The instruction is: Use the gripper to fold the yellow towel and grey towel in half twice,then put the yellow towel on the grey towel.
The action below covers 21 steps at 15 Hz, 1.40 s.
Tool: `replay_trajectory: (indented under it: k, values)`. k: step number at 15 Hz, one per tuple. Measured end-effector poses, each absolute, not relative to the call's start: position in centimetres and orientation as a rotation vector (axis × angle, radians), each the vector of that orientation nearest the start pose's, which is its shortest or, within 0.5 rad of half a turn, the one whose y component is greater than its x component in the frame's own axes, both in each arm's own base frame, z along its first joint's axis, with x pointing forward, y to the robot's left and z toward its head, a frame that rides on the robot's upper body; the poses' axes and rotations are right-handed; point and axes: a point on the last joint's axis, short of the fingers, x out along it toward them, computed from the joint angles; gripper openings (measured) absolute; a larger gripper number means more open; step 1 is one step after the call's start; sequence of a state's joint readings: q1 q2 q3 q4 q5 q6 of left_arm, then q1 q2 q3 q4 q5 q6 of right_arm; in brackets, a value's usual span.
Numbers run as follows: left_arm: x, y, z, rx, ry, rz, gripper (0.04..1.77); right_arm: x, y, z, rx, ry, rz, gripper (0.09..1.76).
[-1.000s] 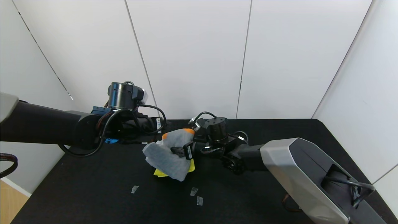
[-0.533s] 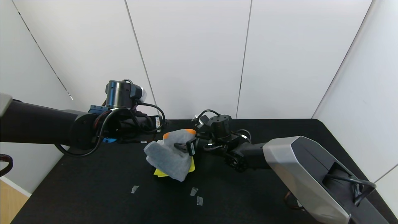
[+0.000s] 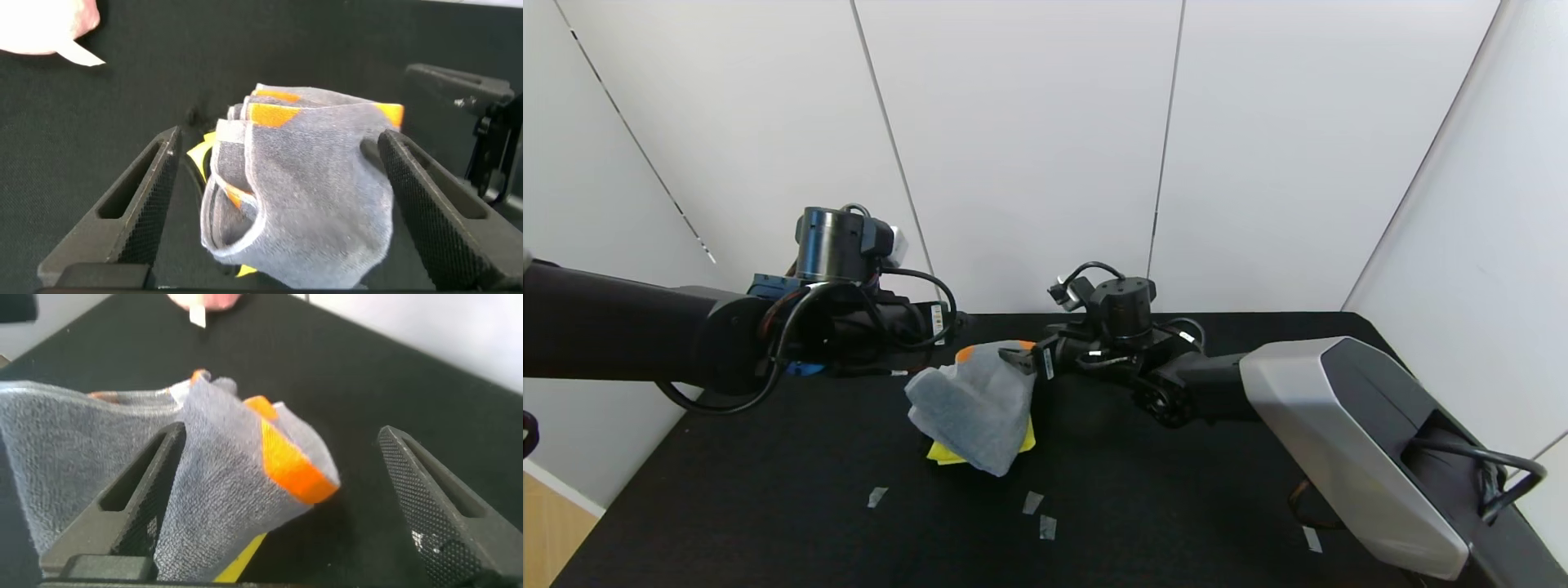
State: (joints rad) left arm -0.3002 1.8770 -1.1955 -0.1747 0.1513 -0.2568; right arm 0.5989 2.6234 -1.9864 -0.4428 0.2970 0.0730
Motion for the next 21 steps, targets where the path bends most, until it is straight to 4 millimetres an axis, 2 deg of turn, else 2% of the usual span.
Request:
replay_trajectory:
  k: [6, 9, 13, 17, 21]
  values:
    - [30.2, -12.8, 20.9, -0.163, 0.487, -0.273, 1.70, 45.5, 28.5, 11.0, 0.046, 0.202, 0.835, 1.70]
    - [29.3, -13.1, 21.2, -0.195, 0.501, -0.362, 1.71, 45.6, 27.6, 11.6, 0.049, 0.189, 0.820, 1.70]
    - [30.1, -13.5, 19.1, -0.282, 0.624, -0.585, 1.71, 45.6, 23.5, 11.9, 0.058, 0.180, 0.754, 1.70]
    - [32.1, -13.9, 17.0, -0.314, 0.644, -0.661, 1.71, 44.8, 20.3, 13.0, 0.066, 0.150, 0.712, 1.70]
    - [34.5, -14.1, 14.9, -0.329, 0.655, -0.685, 1.72, 43.1, 18.9, 13.5, 0.069, 0.136, 0.704, 1.70]
